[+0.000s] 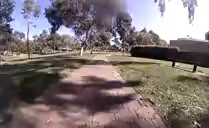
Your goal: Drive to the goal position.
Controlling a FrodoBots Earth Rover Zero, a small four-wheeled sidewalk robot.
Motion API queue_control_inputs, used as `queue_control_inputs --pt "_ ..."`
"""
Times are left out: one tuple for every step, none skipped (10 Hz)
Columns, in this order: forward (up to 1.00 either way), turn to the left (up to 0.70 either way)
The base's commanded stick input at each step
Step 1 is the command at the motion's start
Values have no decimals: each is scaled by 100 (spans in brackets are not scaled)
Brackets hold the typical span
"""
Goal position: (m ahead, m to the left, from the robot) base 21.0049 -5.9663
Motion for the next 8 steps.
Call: queue_control_inputs --pt "70 32" --pt "70 0" --pt "70 0" --pt "70 0" --pt "70 0" --pt "70 0" --pt "70 0" --pt "70 0"
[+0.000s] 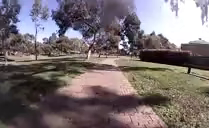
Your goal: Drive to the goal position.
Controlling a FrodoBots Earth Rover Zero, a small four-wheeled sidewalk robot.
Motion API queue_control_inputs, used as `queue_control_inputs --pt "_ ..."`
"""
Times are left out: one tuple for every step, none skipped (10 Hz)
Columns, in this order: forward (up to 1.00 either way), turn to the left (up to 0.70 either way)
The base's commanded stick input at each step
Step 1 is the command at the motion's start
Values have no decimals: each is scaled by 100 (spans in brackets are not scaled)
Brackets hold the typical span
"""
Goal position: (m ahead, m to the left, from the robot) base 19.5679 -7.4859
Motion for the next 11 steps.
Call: queue_control_inputs --pt "70 0" --pt "70 0" --pt "70 0" --pt "70 0" --pt "70 0" --pt "70 0" --pt "70 0" --pt "70 0" --pt "70 0" --pt "70 0" --pt "70 0"
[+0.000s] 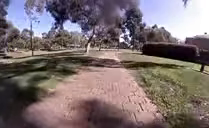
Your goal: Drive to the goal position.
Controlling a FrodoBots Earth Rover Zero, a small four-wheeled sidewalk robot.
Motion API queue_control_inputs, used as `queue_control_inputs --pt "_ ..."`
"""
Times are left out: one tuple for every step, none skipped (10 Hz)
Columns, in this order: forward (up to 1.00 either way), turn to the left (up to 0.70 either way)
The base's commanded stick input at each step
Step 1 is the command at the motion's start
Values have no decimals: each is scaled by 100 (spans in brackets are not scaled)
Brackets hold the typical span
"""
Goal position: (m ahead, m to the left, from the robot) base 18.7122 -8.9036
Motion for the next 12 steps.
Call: queue_control_inputs --pt "70 0" --pt "70 0" --pt "70 0" --pt "70 0" --pt "70 0" --pt "70 0" --pt "70 0" --pt "70 0" --pt "70 0" --pt "70 0" --pt "70 0" --pt "70 0"
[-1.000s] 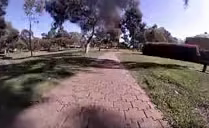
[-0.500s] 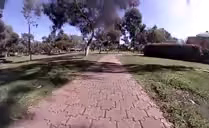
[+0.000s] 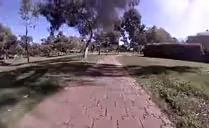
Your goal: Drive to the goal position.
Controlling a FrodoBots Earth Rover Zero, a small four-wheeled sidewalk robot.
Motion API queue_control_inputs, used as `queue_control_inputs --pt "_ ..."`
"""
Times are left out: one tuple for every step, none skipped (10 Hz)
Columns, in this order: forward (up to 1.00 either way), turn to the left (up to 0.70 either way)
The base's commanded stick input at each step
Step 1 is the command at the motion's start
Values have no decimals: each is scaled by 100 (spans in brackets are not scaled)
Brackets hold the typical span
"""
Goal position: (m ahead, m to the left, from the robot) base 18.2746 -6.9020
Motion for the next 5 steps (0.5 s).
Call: queue_control_inputs --pt "70 0" --pt "70 0" --pt "70 0" --pt "70 0" --pt "70 0"
